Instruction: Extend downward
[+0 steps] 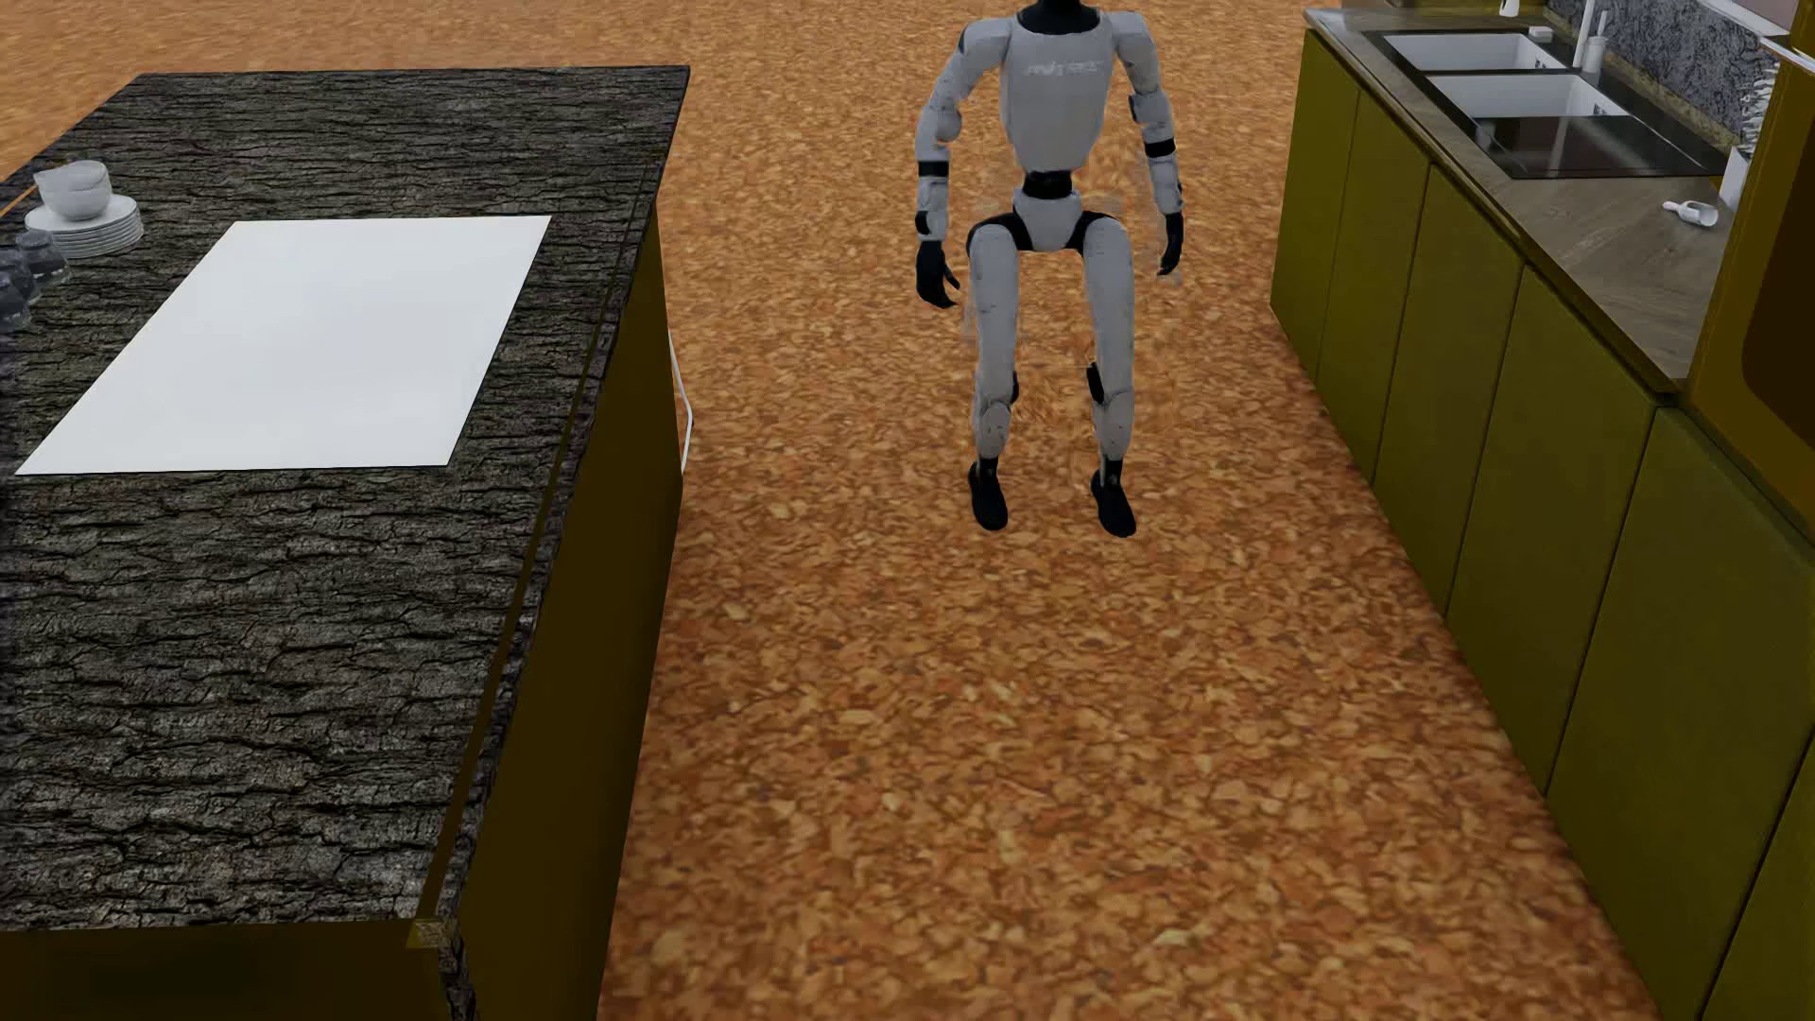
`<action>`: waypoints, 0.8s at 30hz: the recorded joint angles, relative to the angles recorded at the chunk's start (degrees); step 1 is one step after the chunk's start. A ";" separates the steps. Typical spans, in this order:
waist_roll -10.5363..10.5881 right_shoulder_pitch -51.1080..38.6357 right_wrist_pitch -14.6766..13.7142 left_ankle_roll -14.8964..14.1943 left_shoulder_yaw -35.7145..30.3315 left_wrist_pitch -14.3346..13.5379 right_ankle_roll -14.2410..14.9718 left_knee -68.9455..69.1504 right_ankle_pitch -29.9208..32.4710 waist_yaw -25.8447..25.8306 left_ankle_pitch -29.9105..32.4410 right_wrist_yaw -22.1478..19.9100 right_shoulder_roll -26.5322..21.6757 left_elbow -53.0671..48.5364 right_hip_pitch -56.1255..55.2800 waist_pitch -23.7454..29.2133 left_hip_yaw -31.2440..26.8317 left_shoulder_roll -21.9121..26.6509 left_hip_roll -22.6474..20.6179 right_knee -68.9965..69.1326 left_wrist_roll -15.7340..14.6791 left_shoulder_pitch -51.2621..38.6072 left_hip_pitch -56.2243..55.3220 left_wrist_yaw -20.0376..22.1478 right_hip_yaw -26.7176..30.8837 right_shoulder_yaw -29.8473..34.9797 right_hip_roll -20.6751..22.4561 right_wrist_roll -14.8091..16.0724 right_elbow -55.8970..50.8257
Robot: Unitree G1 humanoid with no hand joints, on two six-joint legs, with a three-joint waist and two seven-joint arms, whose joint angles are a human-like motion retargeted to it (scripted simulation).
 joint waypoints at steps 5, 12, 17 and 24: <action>0.05 1.49 0.00 0.00 4.13 0.00 0.00 9.59 1.08 -2.24 11.43 0.00 -1.43 -7.95 -8.83 7.07 0.00 0.71 -1.69 2.29 0.00 -0.50 -17.69 0.00 0.00 -2.54 -0.58 0.00 -3.00; 0.93 0.22 0.00 0.00 2.89 0.00 0.00 7.24 4.84 -2.76 -2.18 0.00 -2.10 -11.09 -13.58 10.89 0.00 0.18 -6.37 1.69 0.00 -1.92 -22.45 0.00 0.00 -2.03 -2.34 0.00 -0.59; 0.97 -2.59 0.00 0.00 2.90 0.00 0.00 3.40 6.40 -1.31 3.36 0.00 -1.28 -11.60 -15.07 11.38 0.00 1.54 -6.28 2.57 0.00 -3.76 -20.26 0.00 0.00 -1.64 -0.61 0.00 -3.62; -1.95 -21.70 0.00 0.00 -11.47 0.00 0.00 2.06 10.91 1.35 1.54 0.00 -0.66 -9.40 -21.51 15.80 0.00 7.35 -7.13 3.20 0.00 -24.61 -21.91 0.00 0.00 13.19 -0.35 0.00 -0.17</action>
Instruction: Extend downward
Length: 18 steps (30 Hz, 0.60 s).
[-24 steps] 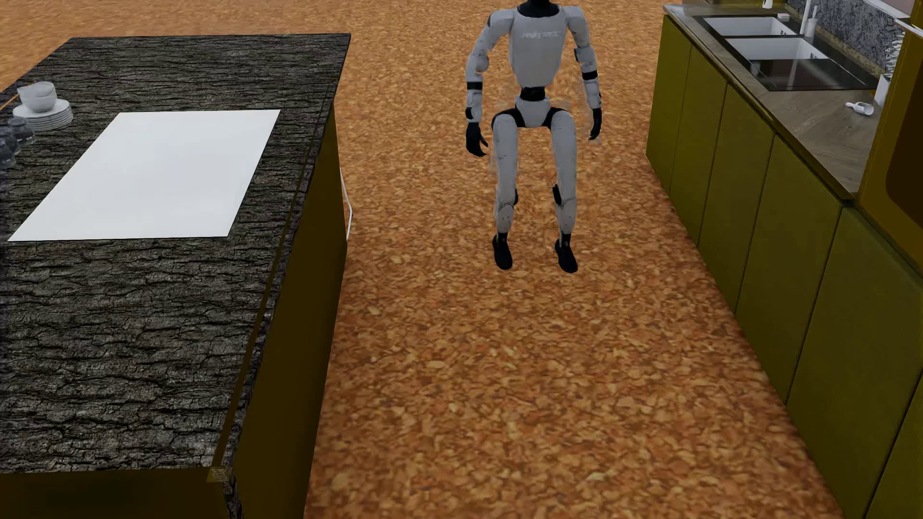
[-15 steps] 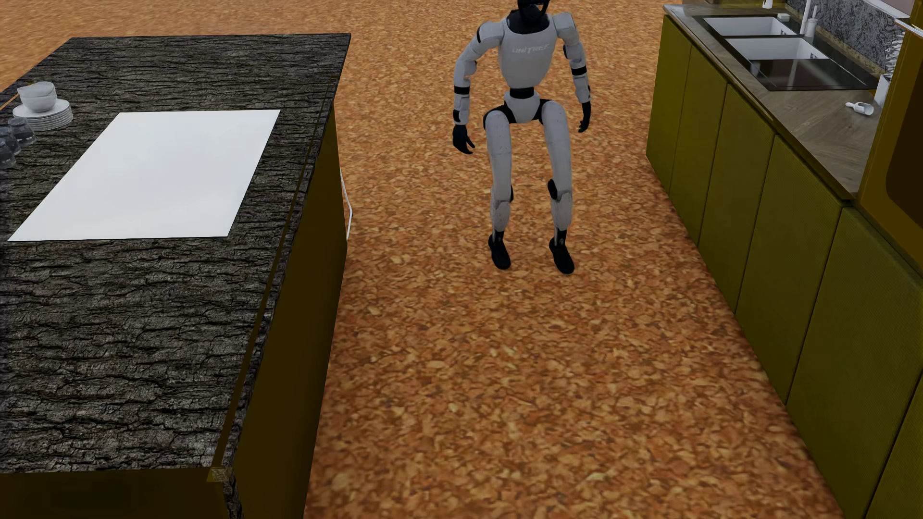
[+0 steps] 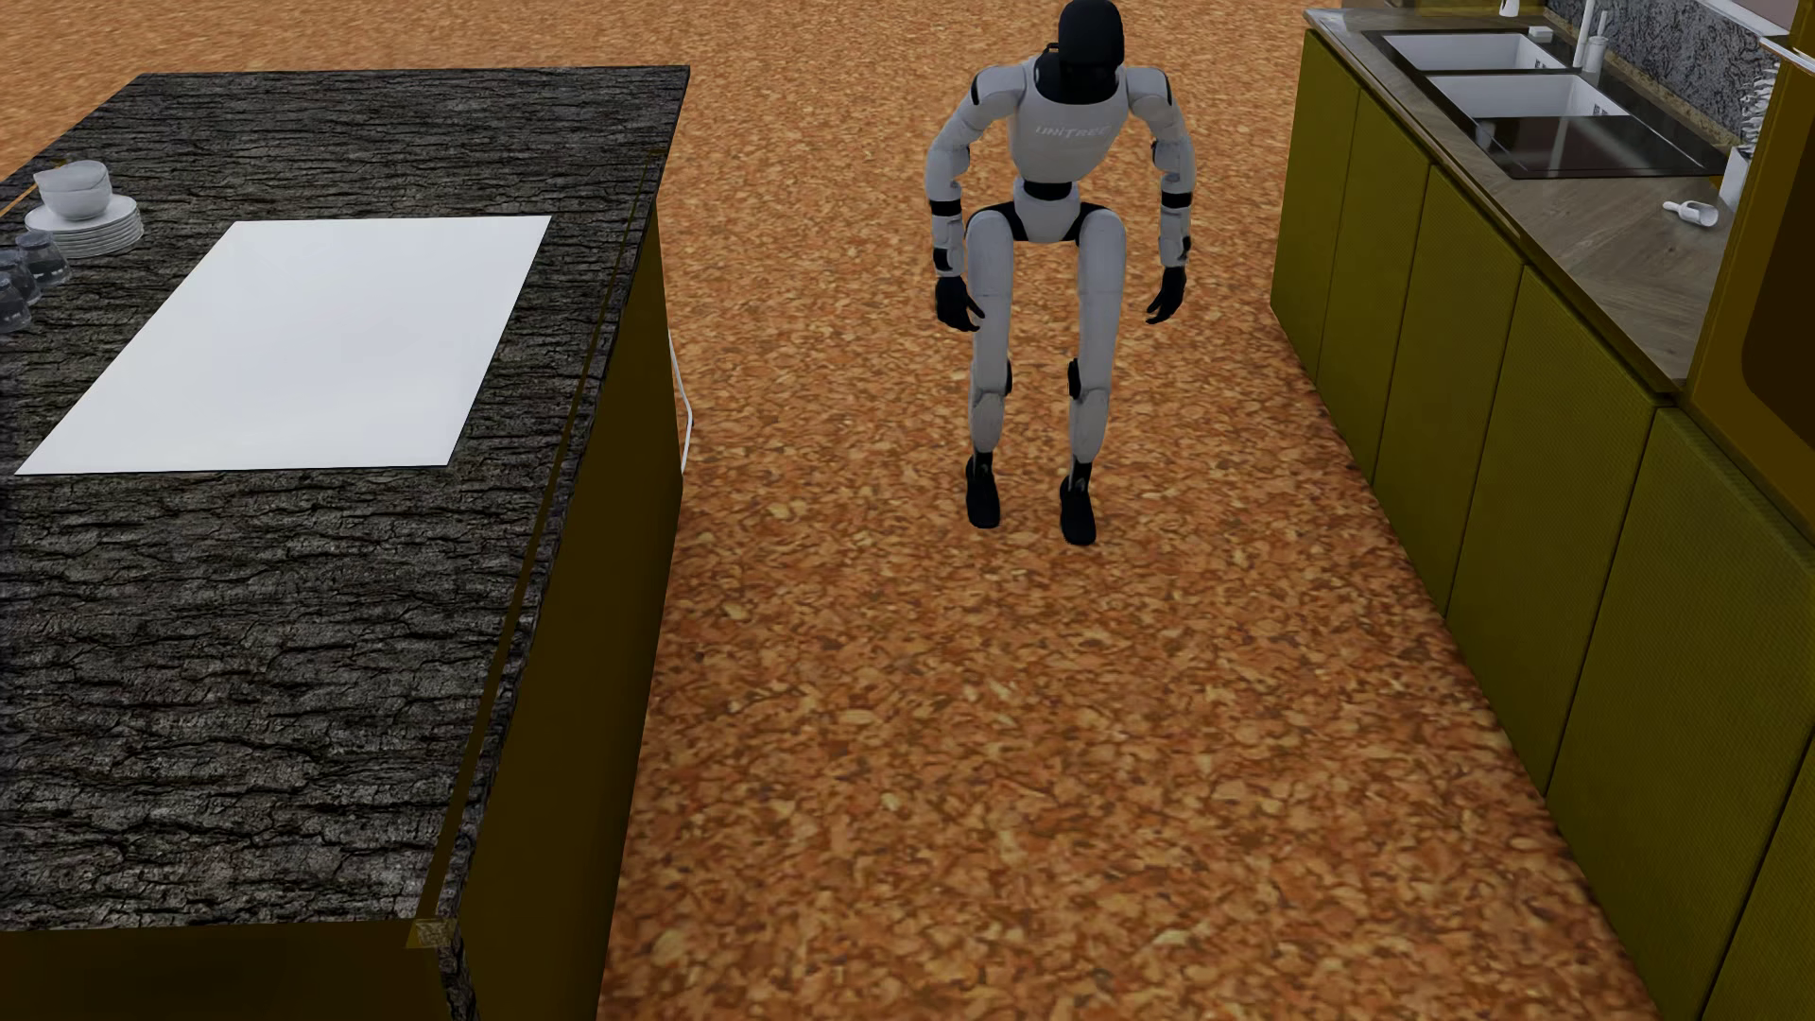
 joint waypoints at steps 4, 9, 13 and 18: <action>-0.42 -25.26 0.00 0.00 -8.69 0.00 0.00 4.20 -3.36 -2.32 1.67 0.00 1.59 5.55 -7.92 0.00 0.00 1.21 -1.25 7.09 0.00 -26.37 -8.37 0.00 0.00 11.26 -2.95 0.00 9.09; -0.41 -61.52 0.00 0.00 -19.60 0.00 0.00 12.71 -3.28 -5.91 2.19 0.00 3.68 17.21 -31.26 0.00 0.00 4.58 -0.79 21.20 0.00 -62.40 -31.07 0.00 0.00 18.74 -8.27 0.00 21.88; -0.05 -73.77 0.00 0.00 -16.48 0.00 0.00 19.37 -4.64 -6.00 -1.15 0.00 4.09 20.04 -44.90 0.00 0.00 5.77 -0.08 29.18 0.00 -78.49 -45.13 0.00 0.00 16.70 -12.00 0.00 24.01; 0.23 -67.51 0.00 0.00 -15.40 0.00 0.00 25.08 -5.37 -5.44 -2.35 0.00 5.50 21.92 -51.55 0.00 0.00 4.62 -0.93 35.07 0.00 -79.06 -52.05 0.00 0.00 15.19 -13.64 0.00 25.56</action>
